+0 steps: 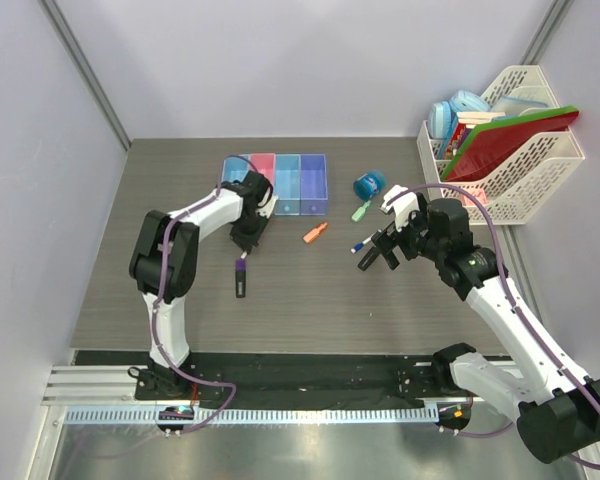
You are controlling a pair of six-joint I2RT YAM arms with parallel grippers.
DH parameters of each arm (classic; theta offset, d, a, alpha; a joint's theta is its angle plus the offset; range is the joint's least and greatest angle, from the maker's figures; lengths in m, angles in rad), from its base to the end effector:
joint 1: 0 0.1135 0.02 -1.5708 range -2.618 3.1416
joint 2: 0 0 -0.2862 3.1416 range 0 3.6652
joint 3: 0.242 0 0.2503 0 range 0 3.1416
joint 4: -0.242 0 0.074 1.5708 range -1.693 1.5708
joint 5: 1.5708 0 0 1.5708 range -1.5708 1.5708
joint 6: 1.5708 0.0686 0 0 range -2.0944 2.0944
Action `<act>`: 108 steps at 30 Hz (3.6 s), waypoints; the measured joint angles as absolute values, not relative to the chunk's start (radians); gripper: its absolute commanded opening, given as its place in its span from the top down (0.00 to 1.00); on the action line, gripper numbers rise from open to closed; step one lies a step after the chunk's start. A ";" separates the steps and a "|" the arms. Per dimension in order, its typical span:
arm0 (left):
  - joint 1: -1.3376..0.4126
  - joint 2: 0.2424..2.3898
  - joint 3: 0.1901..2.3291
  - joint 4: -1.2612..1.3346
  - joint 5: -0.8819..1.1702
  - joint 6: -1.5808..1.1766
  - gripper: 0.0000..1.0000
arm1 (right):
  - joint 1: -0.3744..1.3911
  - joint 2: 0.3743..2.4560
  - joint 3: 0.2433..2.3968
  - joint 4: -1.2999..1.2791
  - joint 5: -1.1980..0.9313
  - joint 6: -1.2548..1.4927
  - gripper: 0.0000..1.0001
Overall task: Sort the stationery into containers
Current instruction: Pick up the pen from the center of the board, then place the pen in the storage box, then pick up the pen from the center of the board.
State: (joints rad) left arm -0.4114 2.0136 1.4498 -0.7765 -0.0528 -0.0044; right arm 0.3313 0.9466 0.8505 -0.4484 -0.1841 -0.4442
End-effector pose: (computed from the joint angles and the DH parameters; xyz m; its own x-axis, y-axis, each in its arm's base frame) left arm 0.3797 -0.1617 0.1542 -0.8940 0.3853 -0.2287 0.3844 0.9218 0.0504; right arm 0.2052 0.0839 0.3089 -0.2412 -0.5297 -0.8131 -0.6329 0.7210 -0.2820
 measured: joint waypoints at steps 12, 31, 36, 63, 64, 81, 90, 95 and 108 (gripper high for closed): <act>-0.404 1.757 1.441 -0.813 0.067 0.023 1.00 | 0.332 0.947 0.850 -0.448 -0.183 -0.445 0.00; -0.244 2.050 1.981 -0.743 -0.061 -0.027 1.00 | 0.332 0.951 0.838 -0.441 -0.183 -0.445 0.00; -0.226 2.237 2.117 -0.769 -0.079 -0.027 1.00 | 0.332 0.954 0.836 -0.440 -0.182 -0.445 0.00; -0.215 2.219 1.992 -0.786 -0.089 -0.018 0.49 | 0.332 1.579 1.119 -0.406 -0.055 -0.511 0.00; -0.214 2.189 1.969 -0.786 -0.085 -0.018 0.49 | 0.334 1.608 1.167 -0.435 -0.054 -0.560 0.01; -0.201 1.747 1.592 -0.783 -0.059 0.028 0.47 | 0.444 1.894 1.406 -0.740 0.024 -1.081 0.13; -0.187 1.674 1.522 -0.800 -0.060 0.035 0.47 | 0.456 1.964 1.406 -0.724 0.020 -1.101 0.25; -0.180 1.650 1.522 -0.804 -0.060 0.035 0.47 | 0.460 1.987 1.407 -0.712 0.002 -1.101 0.48; -0.118 1.648 1.522 -0.778 -0.109 0.061 0.46 | 0.482 1.995 1.409 -0.688 -0.017 -1.032 0.99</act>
State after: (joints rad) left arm -0.1181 1.6478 1.5219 -0.7776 -0.1089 0.0612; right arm 0.4824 1.9953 1.4090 -0.6884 -0.0170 -1.0325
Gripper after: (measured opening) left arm 0.535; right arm 0.055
